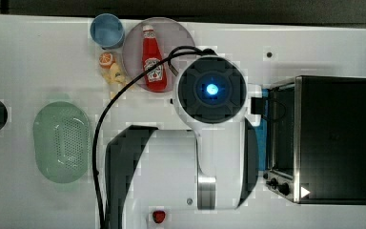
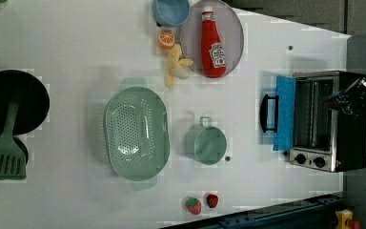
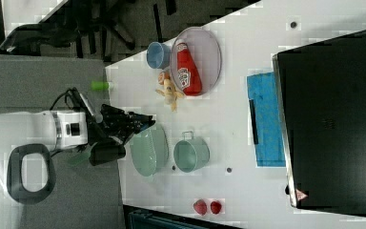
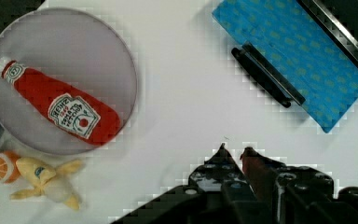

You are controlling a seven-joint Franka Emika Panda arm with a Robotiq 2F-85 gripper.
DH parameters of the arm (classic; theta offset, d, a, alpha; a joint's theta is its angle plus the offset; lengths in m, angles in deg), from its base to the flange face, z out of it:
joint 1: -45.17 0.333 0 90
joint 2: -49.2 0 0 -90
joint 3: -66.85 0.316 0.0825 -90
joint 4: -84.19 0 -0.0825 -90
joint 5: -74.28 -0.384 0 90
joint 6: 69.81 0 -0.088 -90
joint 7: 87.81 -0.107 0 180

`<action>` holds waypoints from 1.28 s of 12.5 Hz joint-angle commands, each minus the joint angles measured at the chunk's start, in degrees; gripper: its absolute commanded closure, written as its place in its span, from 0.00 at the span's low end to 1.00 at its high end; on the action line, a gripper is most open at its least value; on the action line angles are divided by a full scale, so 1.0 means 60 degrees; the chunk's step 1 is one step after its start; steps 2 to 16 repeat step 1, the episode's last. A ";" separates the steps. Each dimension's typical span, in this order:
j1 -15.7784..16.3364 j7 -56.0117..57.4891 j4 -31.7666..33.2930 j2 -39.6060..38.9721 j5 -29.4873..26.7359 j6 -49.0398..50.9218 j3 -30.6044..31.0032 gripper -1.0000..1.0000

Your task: Flap open oven.

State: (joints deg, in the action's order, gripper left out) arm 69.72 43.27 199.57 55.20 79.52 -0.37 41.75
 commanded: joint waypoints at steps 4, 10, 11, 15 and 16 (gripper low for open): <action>0.0057 -0.0361 -0.0080 0.0754 -0.0280 0.0312 0.0101 0.83; 0.0057 -0.0361 -0.0080 0.0754 -0.0280 0.0312 0.0101 0.83; 0.0057 -0.0361 -0.0080 0.0754 -0.0280 0.0312 0.0101 0.83; 0.0057 -0.0361 -0.0080 0.0754 -0.0280 0.0312 0.0101 0.83; 0.0057 -0.0361 -0.0080 0.0754 -0.0280 0.0312 0.0101 0.83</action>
